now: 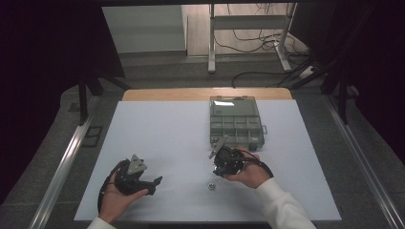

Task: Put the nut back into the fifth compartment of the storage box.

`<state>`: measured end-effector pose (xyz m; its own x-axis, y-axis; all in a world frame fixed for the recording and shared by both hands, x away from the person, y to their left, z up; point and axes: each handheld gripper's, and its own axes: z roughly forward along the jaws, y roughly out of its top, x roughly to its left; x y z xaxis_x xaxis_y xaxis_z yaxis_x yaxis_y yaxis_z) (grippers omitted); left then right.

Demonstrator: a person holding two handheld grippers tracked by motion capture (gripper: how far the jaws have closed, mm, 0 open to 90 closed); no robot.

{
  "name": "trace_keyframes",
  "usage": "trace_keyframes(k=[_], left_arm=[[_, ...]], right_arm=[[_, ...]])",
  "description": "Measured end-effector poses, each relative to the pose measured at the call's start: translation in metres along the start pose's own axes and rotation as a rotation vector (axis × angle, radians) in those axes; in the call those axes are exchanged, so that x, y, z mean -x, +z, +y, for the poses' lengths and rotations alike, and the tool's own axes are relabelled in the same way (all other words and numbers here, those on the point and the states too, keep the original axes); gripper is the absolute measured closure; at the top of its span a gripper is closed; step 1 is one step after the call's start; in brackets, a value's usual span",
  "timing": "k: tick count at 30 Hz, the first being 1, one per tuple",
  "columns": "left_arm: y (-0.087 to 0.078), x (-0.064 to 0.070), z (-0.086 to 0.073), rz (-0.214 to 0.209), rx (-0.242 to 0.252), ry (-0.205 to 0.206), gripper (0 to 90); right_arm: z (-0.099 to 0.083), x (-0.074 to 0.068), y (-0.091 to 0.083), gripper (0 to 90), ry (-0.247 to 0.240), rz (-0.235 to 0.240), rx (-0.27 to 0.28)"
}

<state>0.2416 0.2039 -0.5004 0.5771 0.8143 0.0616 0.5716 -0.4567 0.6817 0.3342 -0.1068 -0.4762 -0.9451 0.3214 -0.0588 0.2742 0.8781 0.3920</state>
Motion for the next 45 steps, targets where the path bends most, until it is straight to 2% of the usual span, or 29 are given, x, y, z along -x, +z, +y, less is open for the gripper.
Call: trace_keyframes(k=[7,25,38,40,41,42,43,45], left_arm=[[-0.001,-0.001,0.0,0.006,0.006,-0.003,10.3],[0.0,0.0,0.0,0.002,0.005,-0.005,10.4],[-0.001,-0.001,0.0,-0.001,0.006,-0.002,10.4],[-0.001,0.0,0.0,-0.001,0.006,-0.001,10.4],[0.0,0.0,0.0,-0.001,0.005,-0.001,10.4],[0.0,0.0,0.0,-0.001,0.005,-0.001,10.4],[0.0,0.0,0.0,-0.001,0.004,-0.002,10.4],[0.0,0.0,0.0,-0.001,0.004,-0.001,10.4]], right_arm=[[0.003,0.001,-0.009,70.2,0.027,-0.024,0.027],[0.008,0.01,-0.012,70.3,0.077,-0.043,0.054],[0.021,0.044,-0.022,70.3,0.163,-0.084,0.081],[0.023,0.051,-0.021,70.3,0.182,-0.096,0.078],[0.024,0.058,-0.019,70.3,0.213,-0.109,0.073],[0.024,0.058,-0.019,70.3,0.213,-0.109,0.073],[0.025,0.065,-0.018,70.3,0.242,-0.116,0.078],[0.025,0.067,-0.017,70.3,0.254,-0.114,0.085]])
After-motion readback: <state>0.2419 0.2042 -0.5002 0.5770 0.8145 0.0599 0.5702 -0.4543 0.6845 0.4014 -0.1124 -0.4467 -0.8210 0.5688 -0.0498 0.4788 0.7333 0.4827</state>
